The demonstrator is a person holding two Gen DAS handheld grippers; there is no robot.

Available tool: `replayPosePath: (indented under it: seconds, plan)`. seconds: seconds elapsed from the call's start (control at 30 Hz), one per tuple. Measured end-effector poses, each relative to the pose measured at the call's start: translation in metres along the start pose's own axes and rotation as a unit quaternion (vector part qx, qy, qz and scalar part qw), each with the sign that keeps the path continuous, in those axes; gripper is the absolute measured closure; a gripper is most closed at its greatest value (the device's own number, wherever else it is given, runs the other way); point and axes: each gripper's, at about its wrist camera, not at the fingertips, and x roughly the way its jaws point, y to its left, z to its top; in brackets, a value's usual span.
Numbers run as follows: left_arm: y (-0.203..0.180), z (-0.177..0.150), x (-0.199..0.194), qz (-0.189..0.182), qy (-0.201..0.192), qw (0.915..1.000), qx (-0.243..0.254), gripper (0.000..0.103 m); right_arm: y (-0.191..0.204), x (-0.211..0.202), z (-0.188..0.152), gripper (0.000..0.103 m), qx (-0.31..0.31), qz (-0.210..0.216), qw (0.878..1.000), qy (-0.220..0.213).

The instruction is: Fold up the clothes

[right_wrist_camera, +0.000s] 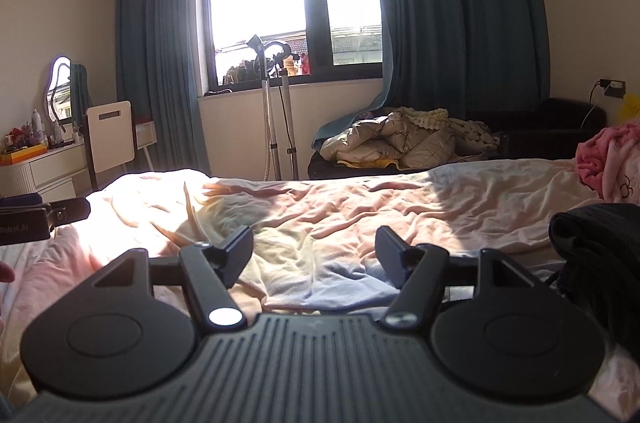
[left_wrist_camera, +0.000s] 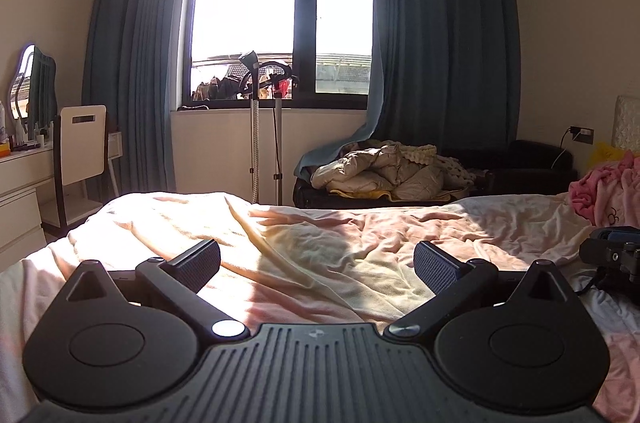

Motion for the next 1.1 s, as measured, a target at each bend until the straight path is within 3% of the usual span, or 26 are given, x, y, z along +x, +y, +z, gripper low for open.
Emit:
replayPosePath:
  seconds: [0.57,0.7,0.9,1.0,1.1]
  plan:
    - [0.0024,-0.0014,0.0036,-0.005,0.003,1.0000,-0.007,0.000,0.0018,-0.0043,-0.0002,0.026,-0.003,-0.007,1.000,-0.006]
    - [0.0026,-0.0010,0.0031,-0.009,0.005,0.9998,-0.016,0.000,0.0011,-0.0044,-0.0010,0.015,0.002,-0.009,1.000,-0.007]
    - [0.0027,-0.0013,0.0040,-0.011,0.010,0.9997,-0.019,0.000,-0.0017,-0.0037,-0.0013,0.009,0.010,-0.011,1.000,-0.009]
    - [0.0036,-0.0011,0.0035,-0.014,0.009,0.9995,-0.025,0.000,-0.0023,-0.0037,-0.0014,0.000,0.013,-0.010,1.000,-0.011]
    - [0.0034,-0.0011,0.0023,-0.014,0.009,0.9995,-0.028,0.000,-0.0026,-0.0038,-0.0018,0.000,0.016,-0.008,1.000,-0.013]
